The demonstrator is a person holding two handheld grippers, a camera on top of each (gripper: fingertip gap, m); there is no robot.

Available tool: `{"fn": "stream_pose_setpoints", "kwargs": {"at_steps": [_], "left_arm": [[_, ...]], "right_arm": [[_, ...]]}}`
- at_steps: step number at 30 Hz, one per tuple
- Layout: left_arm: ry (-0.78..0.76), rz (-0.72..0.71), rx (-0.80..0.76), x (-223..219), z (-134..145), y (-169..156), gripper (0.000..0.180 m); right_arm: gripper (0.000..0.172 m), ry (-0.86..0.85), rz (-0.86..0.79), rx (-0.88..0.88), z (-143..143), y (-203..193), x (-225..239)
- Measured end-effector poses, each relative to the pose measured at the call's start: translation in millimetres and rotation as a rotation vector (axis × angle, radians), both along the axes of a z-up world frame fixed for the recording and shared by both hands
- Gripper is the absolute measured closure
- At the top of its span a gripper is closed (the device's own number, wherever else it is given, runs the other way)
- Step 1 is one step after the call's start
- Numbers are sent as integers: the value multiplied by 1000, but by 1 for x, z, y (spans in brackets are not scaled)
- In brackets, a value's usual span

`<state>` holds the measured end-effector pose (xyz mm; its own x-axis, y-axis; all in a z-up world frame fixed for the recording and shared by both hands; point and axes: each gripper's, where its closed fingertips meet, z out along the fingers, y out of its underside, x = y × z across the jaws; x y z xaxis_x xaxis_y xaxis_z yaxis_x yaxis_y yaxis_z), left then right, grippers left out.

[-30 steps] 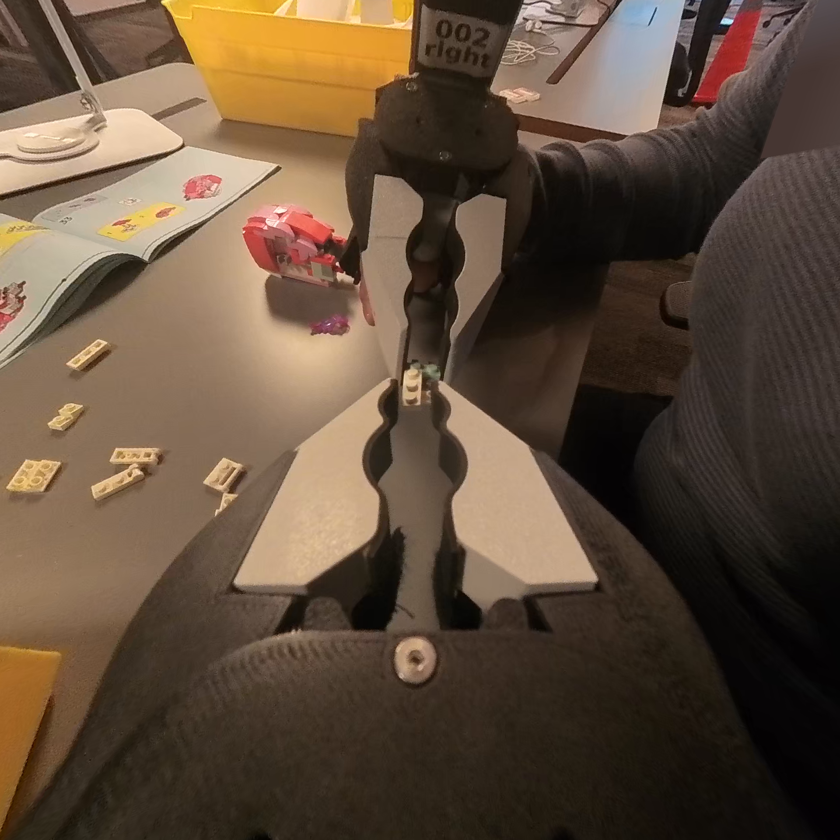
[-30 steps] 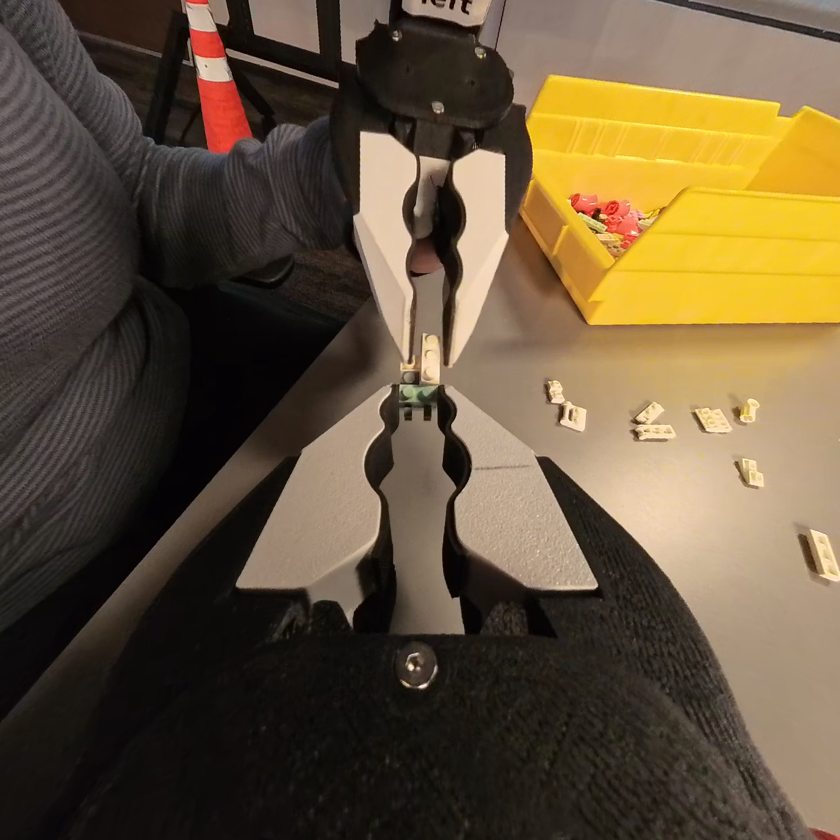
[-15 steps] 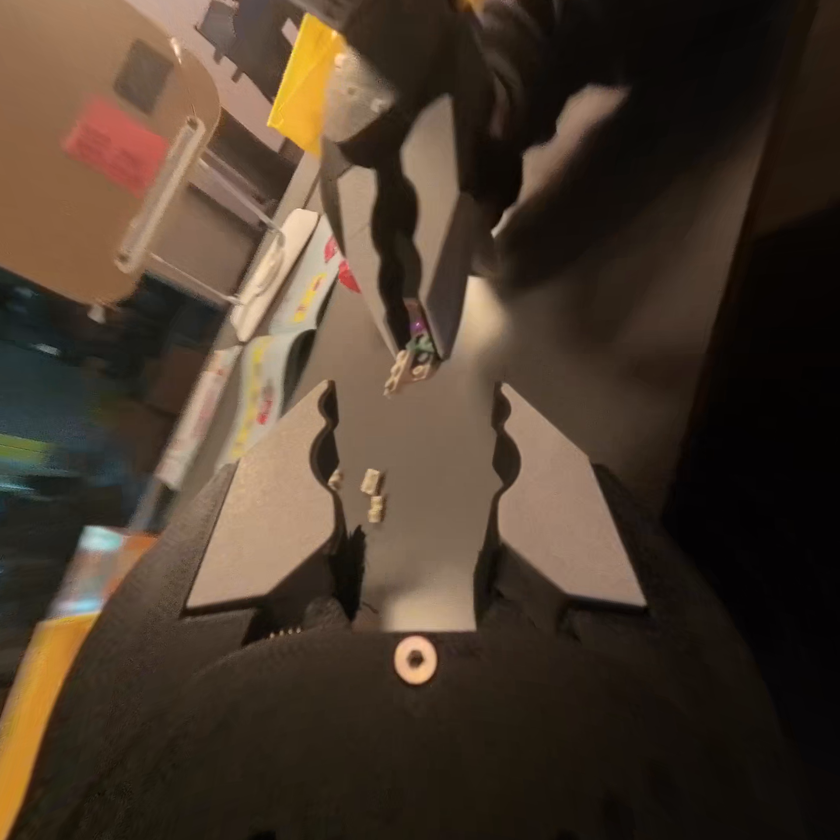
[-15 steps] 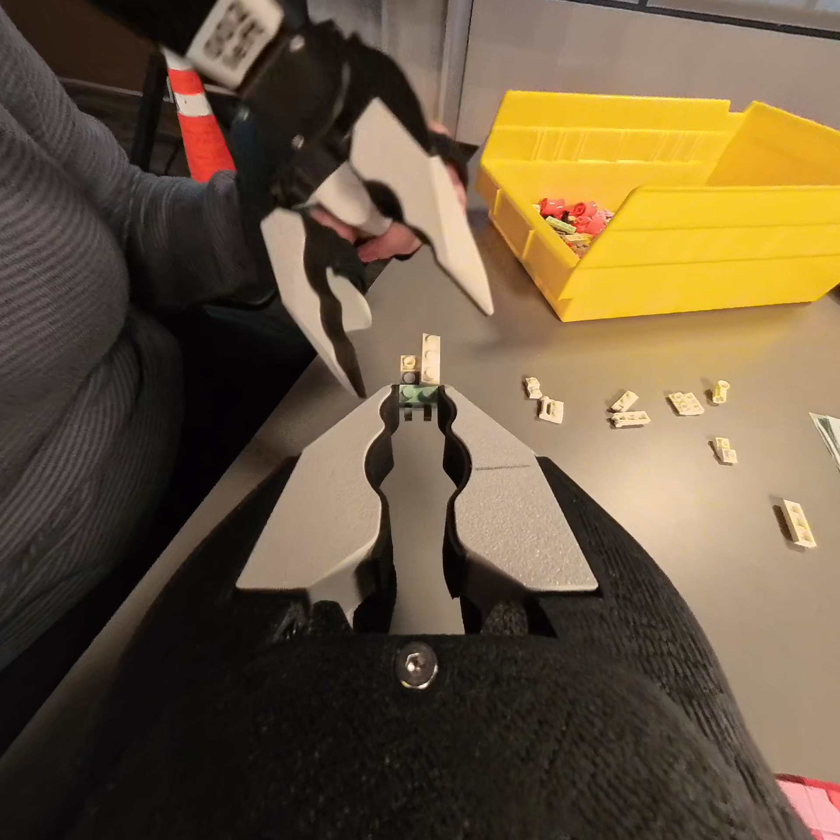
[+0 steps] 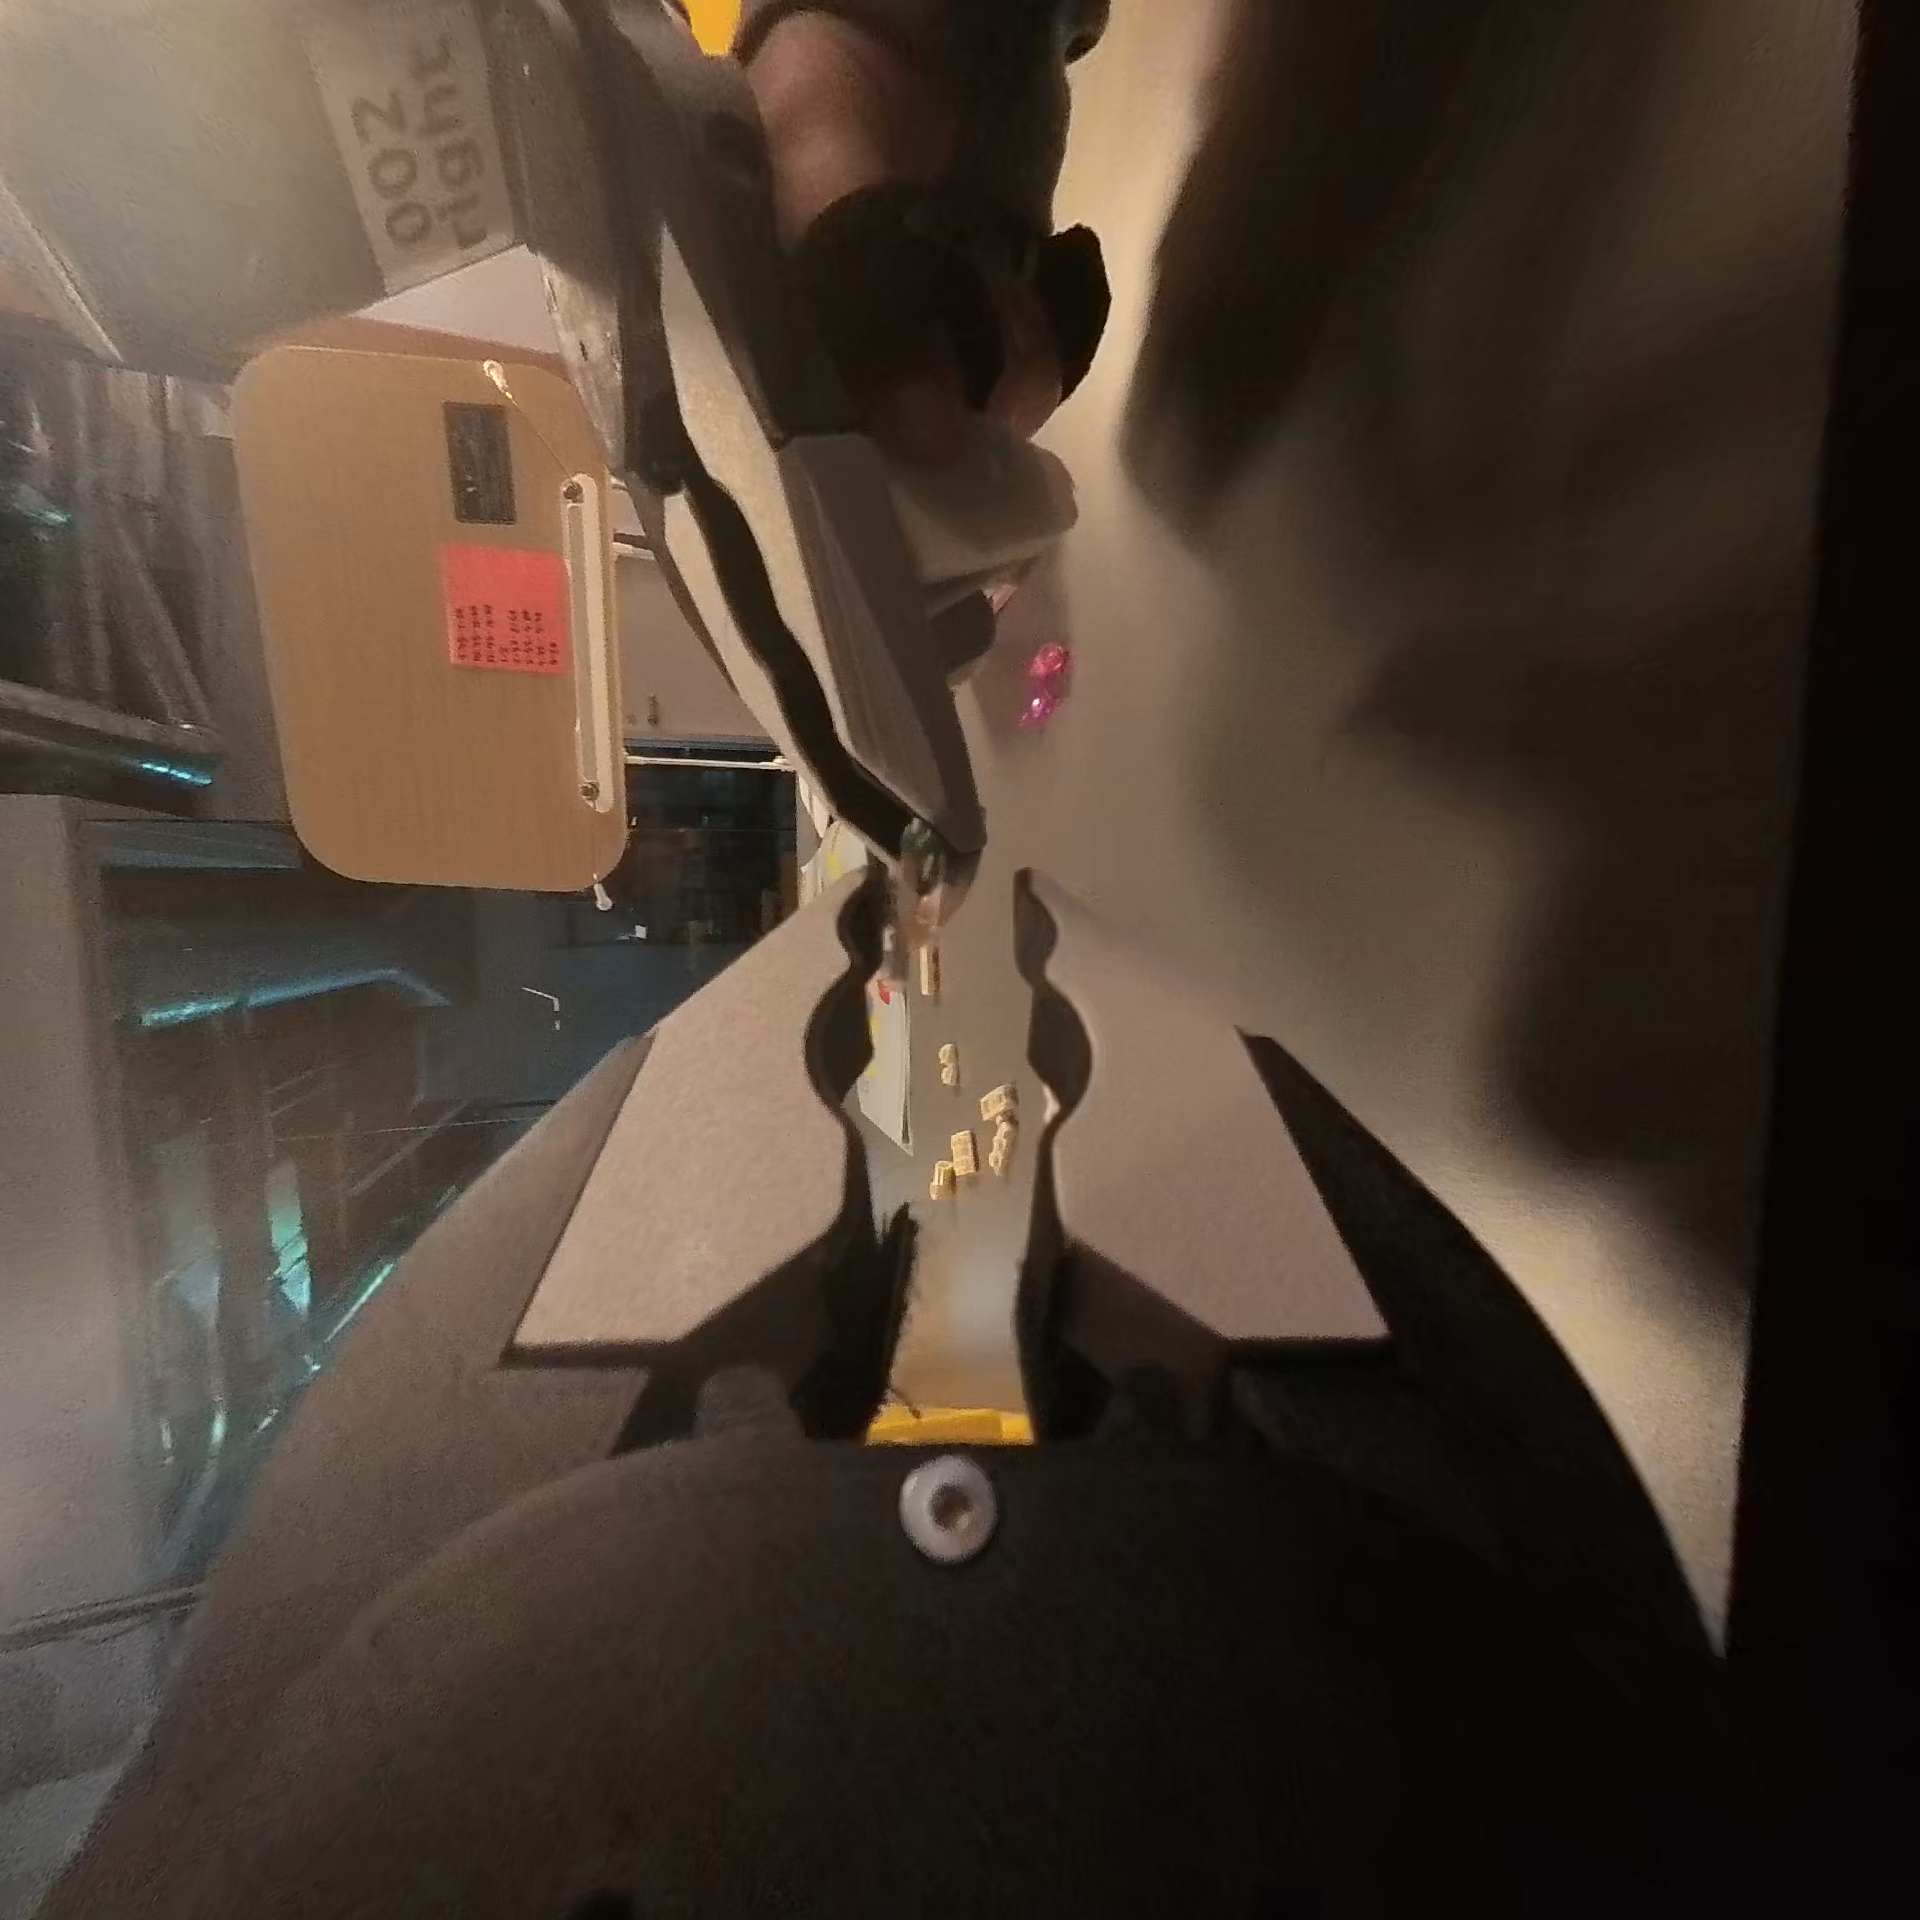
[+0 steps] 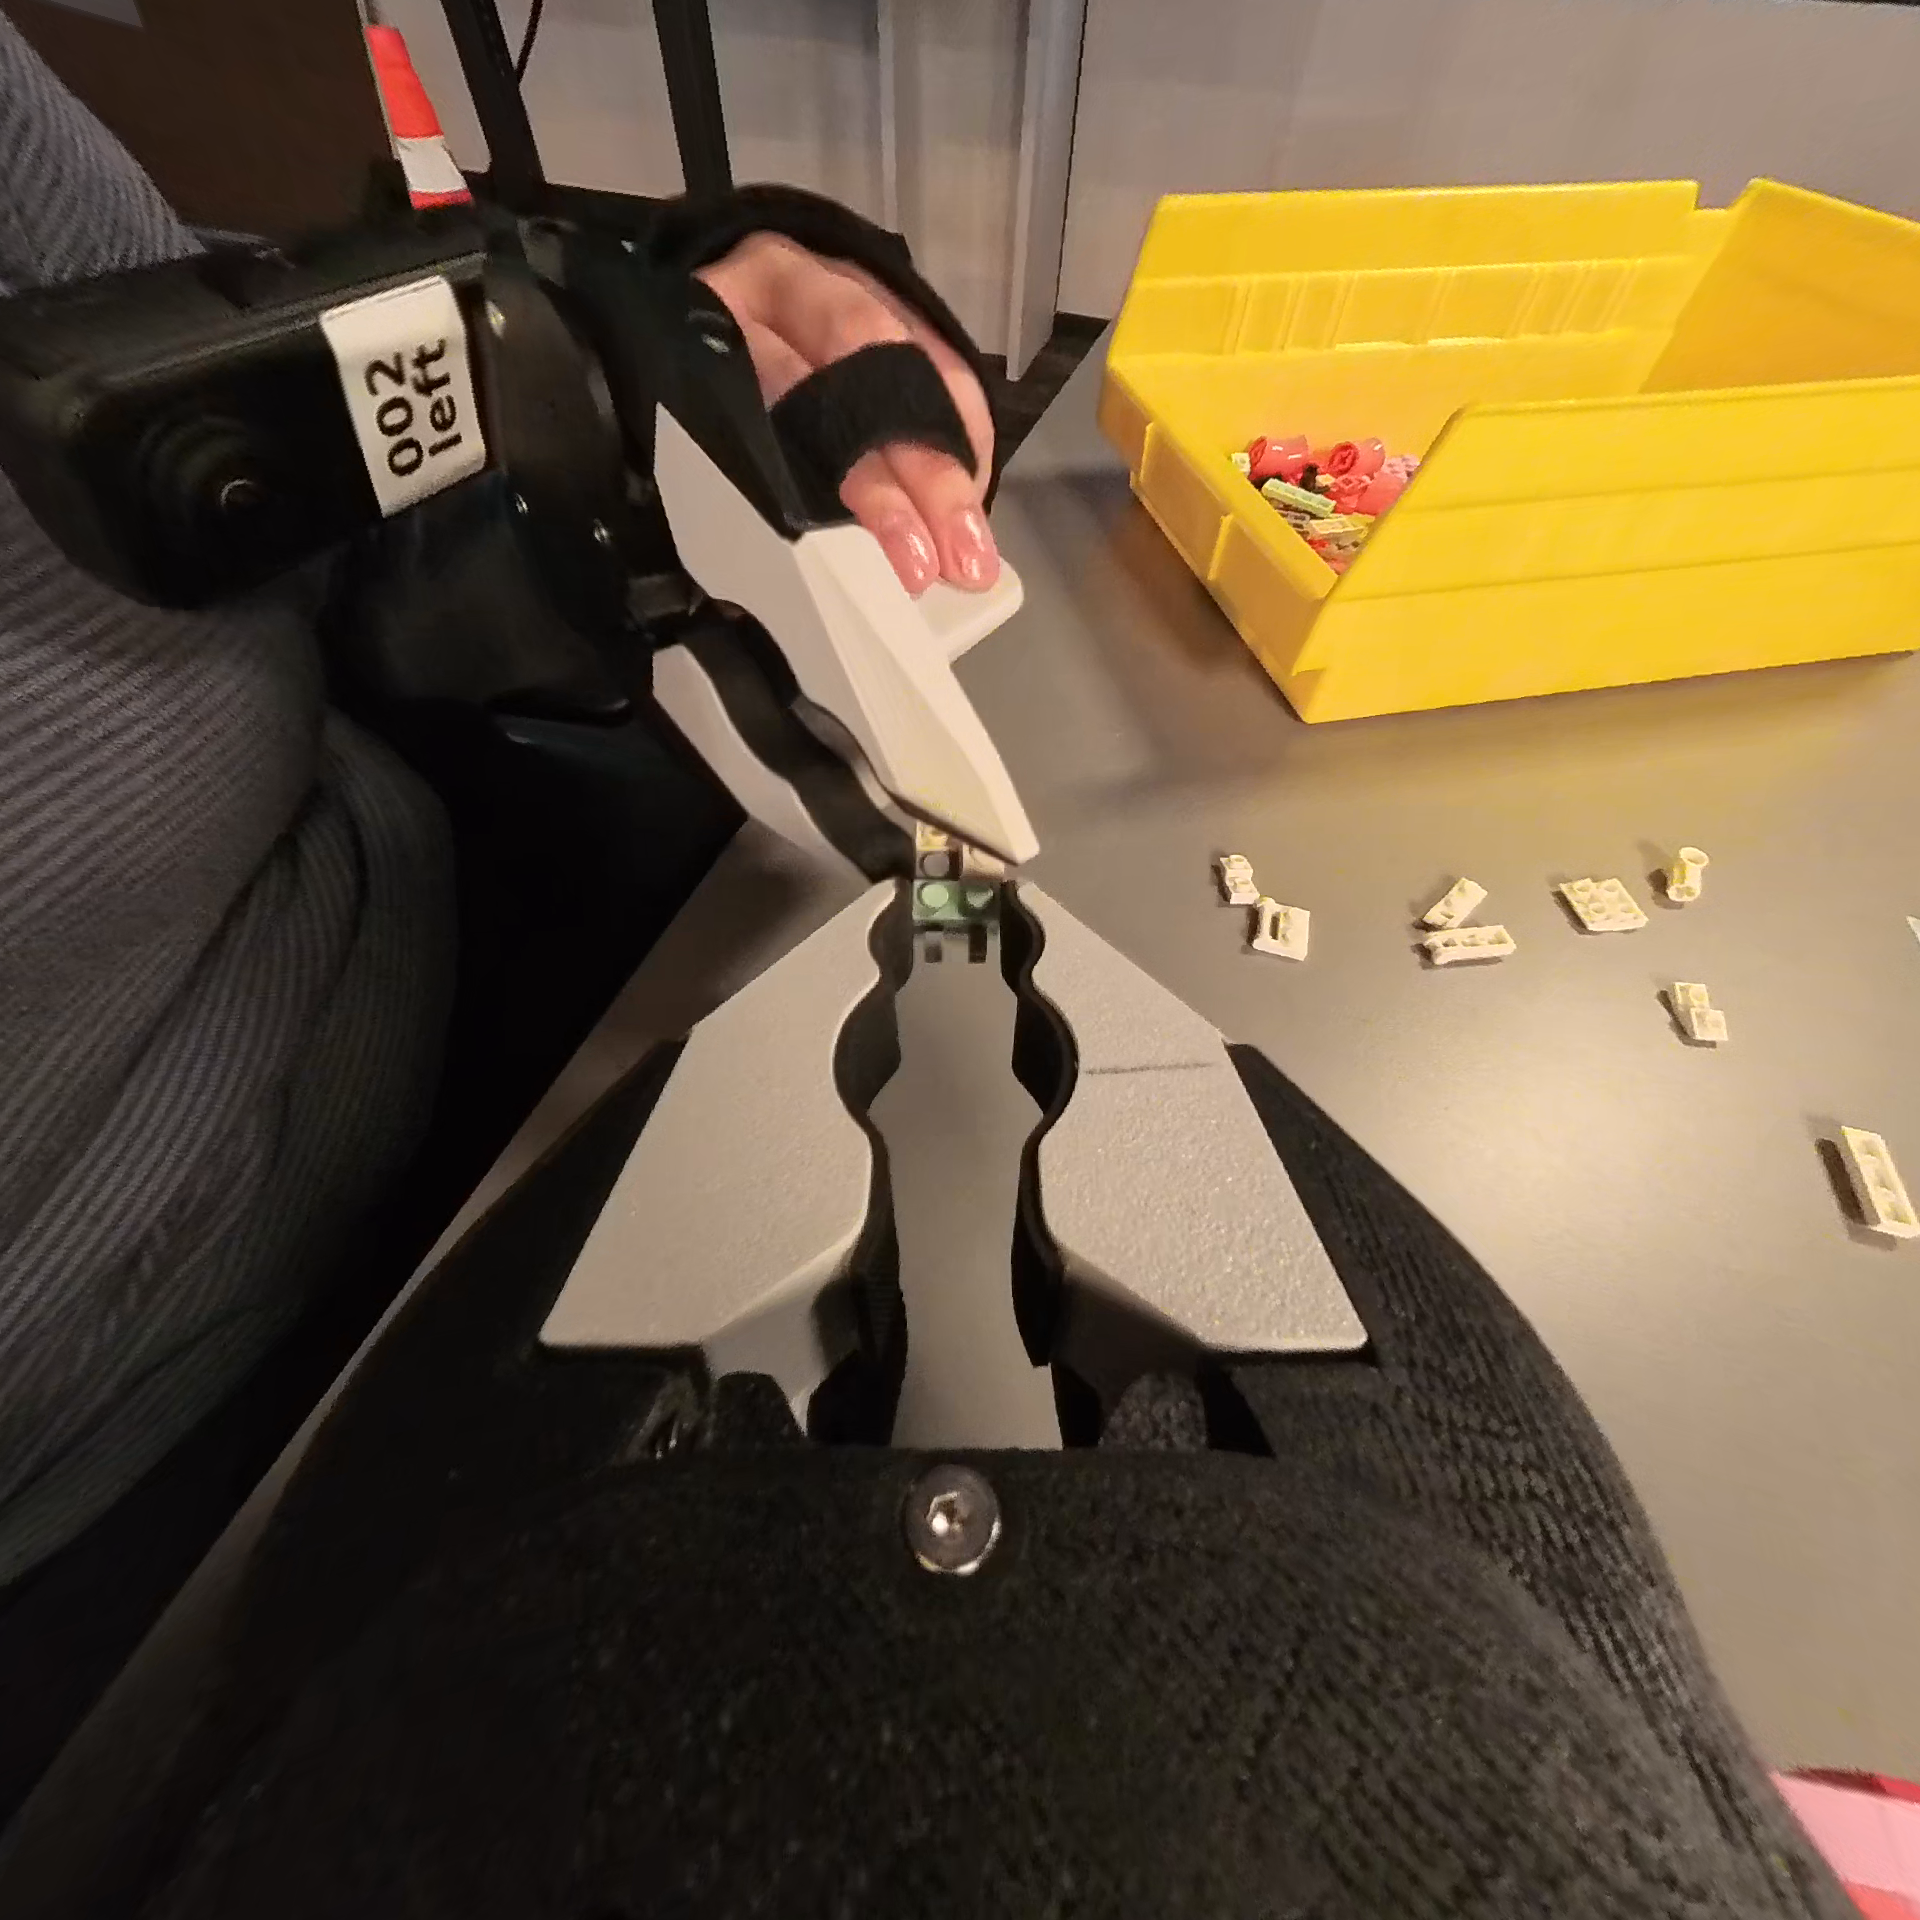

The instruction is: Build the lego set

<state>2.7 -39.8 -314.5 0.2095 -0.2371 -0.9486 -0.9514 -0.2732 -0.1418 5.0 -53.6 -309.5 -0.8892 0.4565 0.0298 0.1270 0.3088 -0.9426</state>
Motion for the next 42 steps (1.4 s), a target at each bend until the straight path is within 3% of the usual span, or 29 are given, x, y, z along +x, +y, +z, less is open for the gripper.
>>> {"fn": "stream_pose_setpoints", "kwargs": {"at_steps": [2,8,15,18,19,21,24,26,30,32,36,39,42], "left_arm": [[28,3,11,-1,3,0,166],[97,14,-23,-4,-1,1,170],[54,41,-61,-9,-11,5,170],[-160,55,-50,-9,-13,4,168],[-245,52,-40,-7,-13,4,162],[-440,59,-28,-6,-11,1,133],[-689,68,5,-11,-3,-6,120],[-864,51,49,-15,9,-9,119],[-1133,91,223,-47,54,-4,138],[-1183,177,152,-64,58,11,141],[-1112,272,-124,-93,45,56,142],[-1127,384,-429,-114,14,84,141],[-1030,512,-628,-135,-16,98,141]], "right_arm": [[157,-9,3,-1,-1,-1,0],[157,-73,-13,-37,-2,1,-2],[157,-103,-48,-2,-11,5,-7],[157,-97,-54,2,-13,4,-9],[157,-85,-53,-5,-11,4,-9],[157,-62,-58,-5,-8,5,-9],[157,-35,-68,20,-7,7,-10],[157,-13,-74,51,-6,11,-9],[157,72,-72,90,10,25,-2],[157,107,-56,64,20,32,4],[157,123,-43,27,27,39,8],[157,122,-25,16,27,37,11],[157,114,-16,26,24,35,11]]}}
